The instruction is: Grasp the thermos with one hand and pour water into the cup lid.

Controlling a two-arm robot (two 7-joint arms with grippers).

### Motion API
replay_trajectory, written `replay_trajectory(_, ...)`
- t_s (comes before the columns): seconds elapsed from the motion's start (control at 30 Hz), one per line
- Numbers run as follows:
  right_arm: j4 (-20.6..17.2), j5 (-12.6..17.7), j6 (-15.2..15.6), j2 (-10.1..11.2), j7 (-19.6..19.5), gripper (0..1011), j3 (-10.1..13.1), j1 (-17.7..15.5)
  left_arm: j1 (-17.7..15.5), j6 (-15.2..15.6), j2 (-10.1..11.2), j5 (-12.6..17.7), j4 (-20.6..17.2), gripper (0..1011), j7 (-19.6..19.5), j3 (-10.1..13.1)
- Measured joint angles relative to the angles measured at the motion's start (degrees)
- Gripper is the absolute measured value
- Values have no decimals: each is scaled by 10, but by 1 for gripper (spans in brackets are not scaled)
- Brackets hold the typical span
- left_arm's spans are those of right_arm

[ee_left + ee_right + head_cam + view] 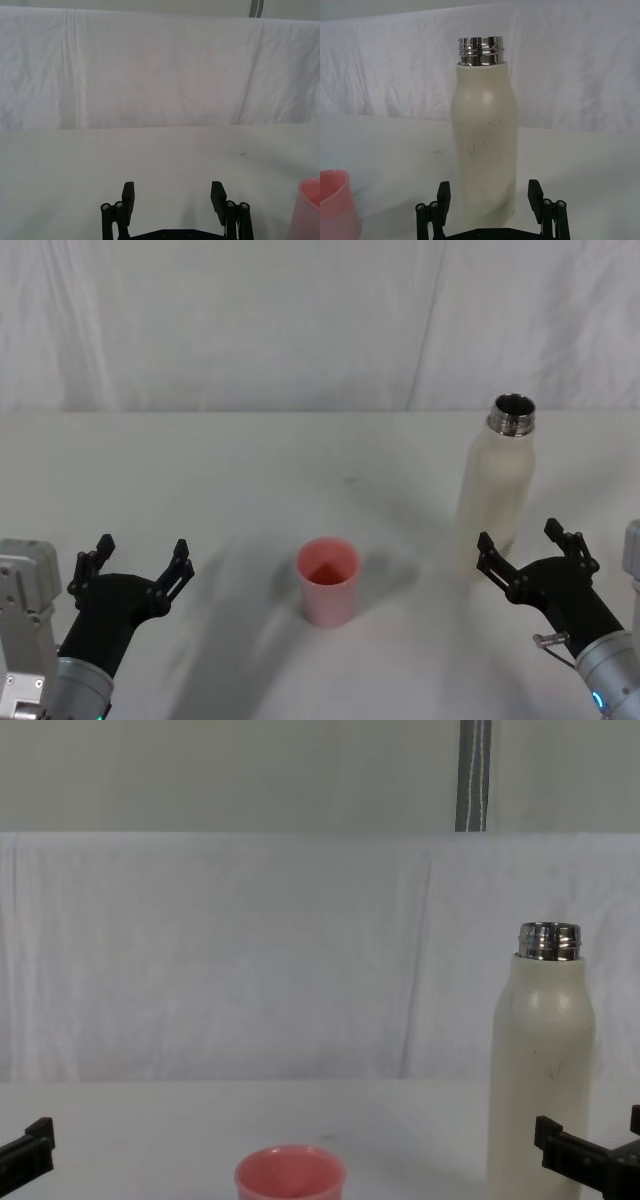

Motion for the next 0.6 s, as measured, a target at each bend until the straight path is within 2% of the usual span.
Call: replay_trajectory(0.6,45,7,7,3,7,1001,-13,42,0,0,0,0,0,1001,0,0)
